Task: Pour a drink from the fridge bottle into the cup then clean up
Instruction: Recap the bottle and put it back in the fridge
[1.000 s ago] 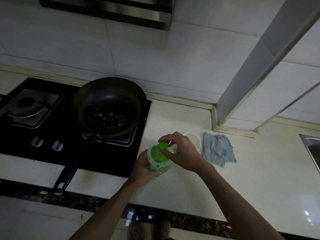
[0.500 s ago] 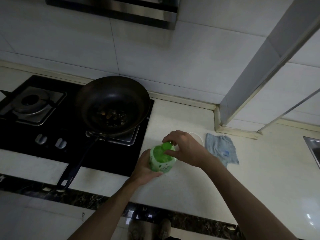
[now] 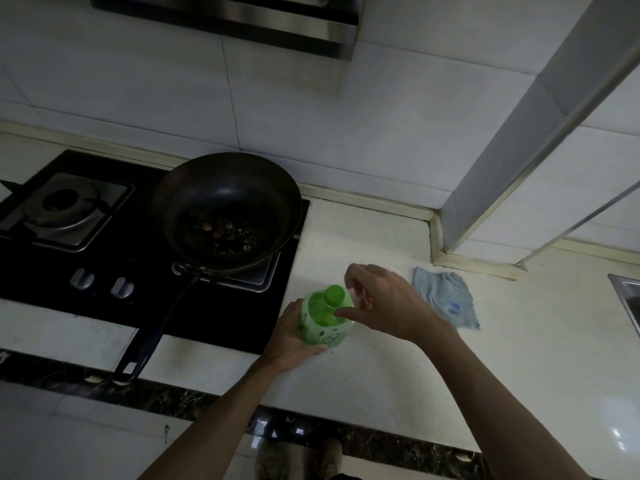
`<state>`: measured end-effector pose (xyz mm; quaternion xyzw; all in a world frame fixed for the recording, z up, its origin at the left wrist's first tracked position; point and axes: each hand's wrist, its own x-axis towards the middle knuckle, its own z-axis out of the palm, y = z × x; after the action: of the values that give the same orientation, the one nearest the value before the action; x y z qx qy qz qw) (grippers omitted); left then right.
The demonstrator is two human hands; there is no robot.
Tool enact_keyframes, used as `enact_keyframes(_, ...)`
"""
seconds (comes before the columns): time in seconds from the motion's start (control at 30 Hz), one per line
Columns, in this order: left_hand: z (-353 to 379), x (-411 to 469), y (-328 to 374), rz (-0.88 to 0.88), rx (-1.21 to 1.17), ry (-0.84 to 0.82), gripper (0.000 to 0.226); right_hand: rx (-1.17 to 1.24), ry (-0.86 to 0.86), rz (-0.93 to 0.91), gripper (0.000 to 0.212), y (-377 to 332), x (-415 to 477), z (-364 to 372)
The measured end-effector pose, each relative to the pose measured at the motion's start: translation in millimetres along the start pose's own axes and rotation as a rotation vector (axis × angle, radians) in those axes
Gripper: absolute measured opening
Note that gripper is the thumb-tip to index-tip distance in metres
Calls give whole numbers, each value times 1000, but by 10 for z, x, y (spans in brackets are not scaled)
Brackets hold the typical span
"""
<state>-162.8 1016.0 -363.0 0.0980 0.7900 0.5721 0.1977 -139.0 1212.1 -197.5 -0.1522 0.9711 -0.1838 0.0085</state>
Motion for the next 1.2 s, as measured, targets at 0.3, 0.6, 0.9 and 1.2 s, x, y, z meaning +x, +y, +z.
enact_keyframes(0.3,2,-5,41,-18,16,-5,76,13,-141,-83,34,-64,142,48)
enact_keyframes(0.6,-6,2,20,-13,25,-11,80,-165,28,231,95,-202,186,79)
enact_keyframes(0.9,1,1,42,-12,39,3,78,-11,-185,-93,38,-78,141,-33)
enact_keyframes(1.2,-8,0,59,-17,38,11,74,-233,-110,-11,39,-205,178,-23)
